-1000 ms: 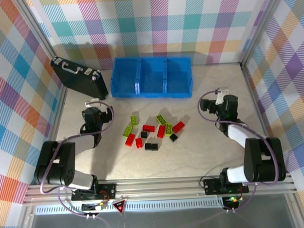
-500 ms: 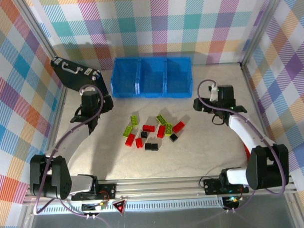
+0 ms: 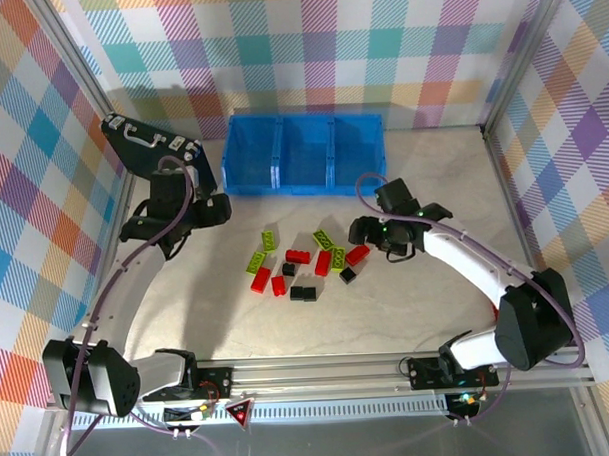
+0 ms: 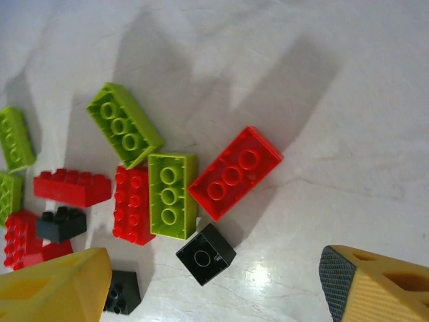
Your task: Sort the legos into containers by color
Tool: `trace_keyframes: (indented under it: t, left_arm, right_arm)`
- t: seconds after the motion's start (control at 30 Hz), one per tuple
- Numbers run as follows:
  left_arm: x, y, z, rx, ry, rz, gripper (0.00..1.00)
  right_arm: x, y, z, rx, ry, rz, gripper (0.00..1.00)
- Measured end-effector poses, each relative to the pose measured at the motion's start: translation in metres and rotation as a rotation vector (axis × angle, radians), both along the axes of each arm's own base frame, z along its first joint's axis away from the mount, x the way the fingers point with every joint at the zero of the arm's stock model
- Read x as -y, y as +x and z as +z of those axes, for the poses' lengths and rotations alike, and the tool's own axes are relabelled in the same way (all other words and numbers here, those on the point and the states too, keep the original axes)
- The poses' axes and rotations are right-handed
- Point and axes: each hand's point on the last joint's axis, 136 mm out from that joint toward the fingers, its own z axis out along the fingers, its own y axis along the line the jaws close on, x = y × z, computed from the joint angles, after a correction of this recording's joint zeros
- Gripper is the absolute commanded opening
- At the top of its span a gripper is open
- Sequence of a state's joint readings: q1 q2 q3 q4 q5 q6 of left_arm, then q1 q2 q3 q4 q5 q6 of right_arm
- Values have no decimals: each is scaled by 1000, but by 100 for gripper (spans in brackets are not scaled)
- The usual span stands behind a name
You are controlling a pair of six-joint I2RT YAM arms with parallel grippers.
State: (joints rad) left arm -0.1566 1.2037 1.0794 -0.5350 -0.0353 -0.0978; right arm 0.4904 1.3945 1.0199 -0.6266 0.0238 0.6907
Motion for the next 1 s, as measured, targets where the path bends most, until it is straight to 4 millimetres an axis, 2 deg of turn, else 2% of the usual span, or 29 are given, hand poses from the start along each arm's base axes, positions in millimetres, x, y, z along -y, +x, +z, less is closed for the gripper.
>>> trace_keyframes:
  t: [0.1,0.23,0.33,0.63,1.0]
  left_arm:
    - [-1,-4,-2,1,26,-19,100]
    - [-3,-12,-20,-30,36,-28,100]
    - [-1,-12,-21,-29,26,-35,100]
    - [1,-12,-20,-31,-5,-48,100]
    - [2,-12,-19,-29,-10,-53,100]
  right_arm:
    - [3,-6,-13,-81,-14,-156,71]
    - [4,-12,-27,-181,-38,-327,65]
    - [0,-12,-34,-227,-50,-416,64]
    - [-25,1,-48,-310,-98,-497,64]
    - [-30,1,-77,-371,-156,-516,60]
